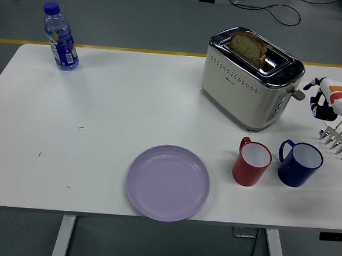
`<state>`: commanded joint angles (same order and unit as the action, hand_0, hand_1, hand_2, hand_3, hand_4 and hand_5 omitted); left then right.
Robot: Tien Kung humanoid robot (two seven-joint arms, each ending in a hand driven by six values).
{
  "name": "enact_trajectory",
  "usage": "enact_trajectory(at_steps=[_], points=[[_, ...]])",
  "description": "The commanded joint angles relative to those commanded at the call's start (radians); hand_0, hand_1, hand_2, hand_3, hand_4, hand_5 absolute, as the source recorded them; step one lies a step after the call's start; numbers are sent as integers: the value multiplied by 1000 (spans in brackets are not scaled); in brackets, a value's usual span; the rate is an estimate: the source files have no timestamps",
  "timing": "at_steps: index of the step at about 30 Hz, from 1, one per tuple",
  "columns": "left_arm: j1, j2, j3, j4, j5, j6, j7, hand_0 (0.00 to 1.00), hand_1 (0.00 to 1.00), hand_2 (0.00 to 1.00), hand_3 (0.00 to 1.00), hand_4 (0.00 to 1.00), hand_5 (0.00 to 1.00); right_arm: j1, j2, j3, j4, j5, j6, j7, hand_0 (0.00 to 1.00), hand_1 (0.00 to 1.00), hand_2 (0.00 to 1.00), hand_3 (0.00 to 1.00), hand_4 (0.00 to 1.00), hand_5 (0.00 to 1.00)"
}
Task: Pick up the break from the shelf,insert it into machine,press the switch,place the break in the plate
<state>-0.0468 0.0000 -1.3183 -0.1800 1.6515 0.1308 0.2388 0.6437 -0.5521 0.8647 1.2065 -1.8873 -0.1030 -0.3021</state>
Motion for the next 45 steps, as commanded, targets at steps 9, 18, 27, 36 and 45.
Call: enact_trajectory(at_steps=[9, 18, 27, 36, 45], points=[[-2, 0, 2, 0, -3, 0, -1, 614, 471, 439, 566, 307, 925, -1, 3, -6, 6, -1, 3, -7, 235, 260, 386, 674, 373, 5], [-3, 0, 1, 0, 0, -1, 0, 614, 471, 440, 567, 309, 928, -2, 10, -14, 1, 2, 4, -10, 234, 259, 386, 670, 372, 6], [-4, 0, -2, 0, 5, -2, 0, 615, 471, 440, 567, 308, 928, -8, 24, -21, -4, 9, 4, -13, 230, 259, 384, 664, 370, 6], [-4, 0, 0, 0, 5, -2, 0, 614, 471, 440, 567, 308, 926, -16, 50, -18, -35, 21, 2, -11, 229, 257, 383, 657, 368, 4], [0, 0, -9, 0, 21, -3, 3, 614, 472, 440, 568, 307, 926, -18, 70, -23, -78, 27, 1, -11, 228, 255, 381, 656, 371, 3]])
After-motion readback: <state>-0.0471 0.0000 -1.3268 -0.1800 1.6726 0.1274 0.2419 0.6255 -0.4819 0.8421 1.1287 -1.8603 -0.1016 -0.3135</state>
